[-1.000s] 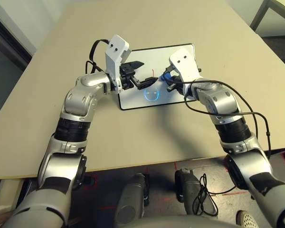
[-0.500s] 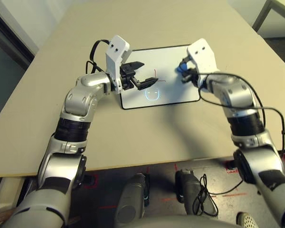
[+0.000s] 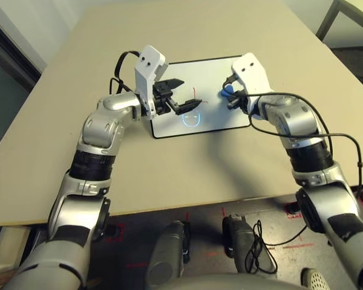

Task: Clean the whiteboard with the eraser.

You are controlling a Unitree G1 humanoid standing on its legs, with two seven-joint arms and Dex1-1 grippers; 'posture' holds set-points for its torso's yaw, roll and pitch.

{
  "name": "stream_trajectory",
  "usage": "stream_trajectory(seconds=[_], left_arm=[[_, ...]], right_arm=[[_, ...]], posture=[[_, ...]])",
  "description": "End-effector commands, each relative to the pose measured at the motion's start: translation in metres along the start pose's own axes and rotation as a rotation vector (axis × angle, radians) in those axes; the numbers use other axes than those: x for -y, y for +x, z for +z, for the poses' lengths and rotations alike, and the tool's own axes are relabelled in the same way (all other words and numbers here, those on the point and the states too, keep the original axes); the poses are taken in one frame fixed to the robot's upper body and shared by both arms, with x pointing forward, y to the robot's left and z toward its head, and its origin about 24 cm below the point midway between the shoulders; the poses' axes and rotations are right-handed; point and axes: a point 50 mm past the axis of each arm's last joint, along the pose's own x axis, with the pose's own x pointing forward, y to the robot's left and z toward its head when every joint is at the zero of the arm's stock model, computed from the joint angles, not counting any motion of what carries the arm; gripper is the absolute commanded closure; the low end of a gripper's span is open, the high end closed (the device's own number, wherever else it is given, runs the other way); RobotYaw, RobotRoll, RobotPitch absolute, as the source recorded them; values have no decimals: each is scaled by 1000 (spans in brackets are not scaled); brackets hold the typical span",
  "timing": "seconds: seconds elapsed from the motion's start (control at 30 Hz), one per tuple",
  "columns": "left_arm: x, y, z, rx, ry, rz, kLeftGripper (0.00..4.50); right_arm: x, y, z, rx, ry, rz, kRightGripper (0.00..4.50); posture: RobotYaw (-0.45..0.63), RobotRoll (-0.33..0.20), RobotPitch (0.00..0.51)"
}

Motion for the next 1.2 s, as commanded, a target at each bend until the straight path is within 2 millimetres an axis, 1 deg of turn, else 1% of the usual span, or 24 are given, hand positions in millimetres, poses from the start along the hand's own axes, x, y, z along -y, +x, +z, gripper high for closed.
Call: stream_trajectory(seconds=[0.03,0.13,0.27,0.37,0.5,0.6,0.7,0.77,0.83,0.9,0.97,1.1,1.2], left_arm=[[2,0,-4,-15,-5,-8,0],[2,-1,-4,-15,-5,-4,0],[2,-2,-4,-17,-4,0,0],[2,-2,-4,-19,-5,-2,0],[3,0,-4,-17,-5,-7,0],[2,1,-3,-14,-4,-8,0],[3,1,-3,-13,-5,-9,0],[3,1,-4,-13,-5,-10,0],[4,1,-4,-16,-7,-12,0],[4,-1,-6,-28,-6,-14,0],[0,-5,-8,-49,1,-4,0],[-6,-16,-14,-106,27,6,0],[-9,-21,-16,-131,28,8,0]], right_arm=[[-9,4,-10,-27,9,39,3934],[-27,0,-30,-99,-2,105,3934],[-49,-12,-53,-173,-18,171,3934],[-58,-19,-61,-205,-25,201,3935],[-56,-19,-57,-202,-27,192,3935],[-39,-12,-38,-140,-26,128,3935],[-27,-8,-25,-92,-21,86,3935],[-21,-6,-19,-67,-16,65,3935],[-20,-4,-15,-47,-13,58,3936],[-27,-2,-15,-42,-13,78,3936],[-41,-2,-20,-59,-14,126,3936],[-70,-5,-34,-104,-28,225,3936],[-85,-9,-44,-136,-44,280,3936]], posture=[[29,0,180],[33,0,179],[33,0,180],[26,0,178],[22,0,176],[21,0,175],[21,0,175],[21,0,175],[21,0,175],[22,0,175],[22,0,175],[26,0,178],[33,0,180]])
